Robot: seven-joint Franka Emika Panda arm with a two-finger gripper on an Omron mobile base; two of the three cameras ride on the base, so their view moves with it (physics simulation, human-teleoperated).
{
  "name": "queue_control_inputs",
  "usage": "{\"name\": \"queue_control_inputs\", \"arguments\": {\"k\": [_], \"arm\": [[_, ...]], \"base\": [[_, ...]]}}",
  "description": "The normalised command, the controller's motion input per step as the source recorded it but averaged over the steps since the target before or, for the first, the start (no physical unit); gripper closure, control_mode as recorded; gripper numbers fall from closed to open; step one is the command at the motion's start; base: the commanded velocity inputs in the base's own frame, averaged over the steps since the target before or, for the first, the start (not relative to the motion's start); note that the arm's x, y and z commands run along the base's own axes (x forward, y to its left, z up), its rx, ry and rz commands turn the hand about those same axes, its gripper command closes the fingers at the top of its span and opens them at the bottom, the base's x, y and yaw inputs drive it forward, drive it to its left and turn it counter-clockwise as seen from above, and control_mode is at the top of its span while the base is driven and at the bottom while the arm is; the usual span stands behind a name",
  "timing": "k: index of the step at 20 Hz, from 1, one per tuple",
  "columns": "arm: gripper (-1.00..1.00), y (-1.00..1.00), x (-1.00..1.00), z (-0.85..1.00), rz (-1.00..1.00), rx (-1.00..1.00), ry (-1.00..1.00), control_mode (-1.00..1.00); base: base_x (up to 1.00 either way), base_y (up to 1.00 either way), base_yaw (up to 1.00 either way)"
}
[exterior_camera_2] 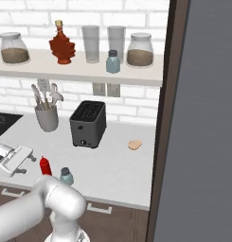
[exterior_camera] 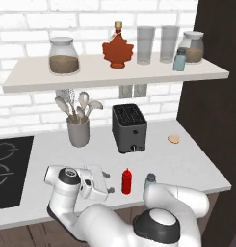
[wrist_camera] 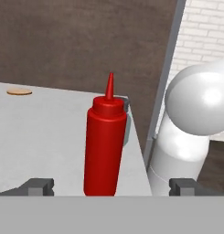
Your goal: Put the shaker and condiment bottle from the counter next to their counterparts in the cabinet.
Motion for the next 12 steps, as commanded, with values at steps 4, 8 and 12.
{"name": "queue_control_inputs", "arguments": {"k": [4, 8, 12], "arm": [[-1.0, -0.15, 0.0, -0.09, 0.0, 0.0, 0.0, -1.0], [-1.0, -0.23, 0.0, -0.05, 0.0, 0.0, 0.0, -1.0], [-1.0, -0.23, 0.0, -0.12, 0.0, 0.0, 0.0, -1.0]], "base": [[0.0, 0.0, 0.0], [0.0, 0.0, 0.0], [0.0, 0.0, 0.0]]}}
